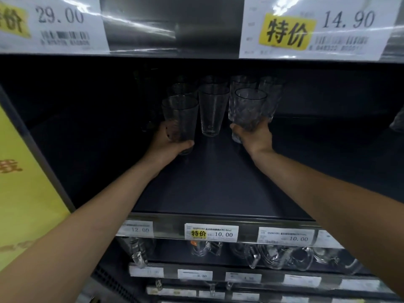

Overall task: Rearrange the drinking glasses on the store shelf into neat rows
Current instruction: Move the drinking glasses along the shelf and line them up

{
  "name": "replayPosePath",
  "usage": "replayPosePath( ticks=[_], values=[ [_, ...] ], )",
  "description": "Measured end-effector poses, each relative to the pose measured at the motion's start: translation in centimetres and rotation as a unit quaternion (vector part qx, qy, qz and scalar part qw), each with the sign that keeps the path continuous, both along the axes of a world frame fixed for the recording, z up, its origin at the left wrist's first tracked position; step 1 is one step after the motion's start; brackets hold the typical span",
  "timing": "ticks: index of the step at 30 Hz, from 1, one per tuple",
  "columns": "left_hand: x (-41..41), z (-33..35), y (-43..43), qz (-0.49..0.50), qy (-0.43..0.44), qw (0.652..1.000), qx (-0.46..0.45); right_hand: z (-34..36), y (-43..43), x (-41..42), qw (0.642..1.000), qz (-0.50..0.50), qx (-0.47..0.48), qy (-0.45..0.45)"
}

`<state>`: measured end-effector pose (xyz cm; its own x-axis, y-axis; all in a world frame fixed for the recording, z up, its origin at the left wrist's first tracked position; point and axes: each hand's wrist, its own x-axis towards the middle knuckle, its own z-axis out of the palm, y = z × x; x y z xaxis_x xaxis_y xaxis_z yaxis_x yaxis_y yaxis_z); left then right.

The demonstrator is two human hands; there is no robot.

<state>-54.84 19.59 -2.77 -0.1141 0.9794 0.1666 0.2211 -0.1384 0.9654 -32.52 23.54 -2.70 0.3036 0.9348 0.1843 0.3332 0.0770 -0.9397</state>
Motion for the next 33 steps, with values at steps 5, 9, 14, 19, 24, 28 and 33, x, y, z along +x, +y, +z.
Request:
replayPosePath(
  ticks=[5, 9, 14, 19, 24, 28, 33],
  values=[
    [0.1, -0.4, 0.5, 0.0, -0.019, 1.0, 0.0, 0.1, 0.7, -0.4, 1.0, -0.002, -0.002, -0.001],
    [0.1, -0.6, 0.8, 0.008, -0.019, 1.0, 0.0, 0.1, 1.2, -0.4, 1.0, -0.004, -0.009, -0.007],
    [0.1, -0.9, 0.9, 0.001, -0.024, 1.0, 0.002, 0.1, 1.9, -0.2, 1.0, 0.0, -0.013, -0.01],
    [0.0, -1.1, 1.2, -0.001, -0.03, 1.0, 0.007, -0.3, 2.6, -0.2, 1.0, -0.011, -0.007, -0.012],
    [-0.2, -1.3, 1.4, -0.015, -0.03, 0.999, 0.001, -0.4, 2.8, -0.4, 1.0, -0.019, -0.008, -0.02],
    [-0.3, -1.4, 1.6, -0.016, -0.027, 1.0, 0.001, -0.6, 3.1, -0.4, 0.999, -0.019, -0.009, -0.024],
    [-0.3, -1.4, 1.7, -0.015, -0.021, 1.0, 0.006, -1.1, 3.7, -0.4, 0.999, -0.021, -0.007, -0.034]
  ],
)
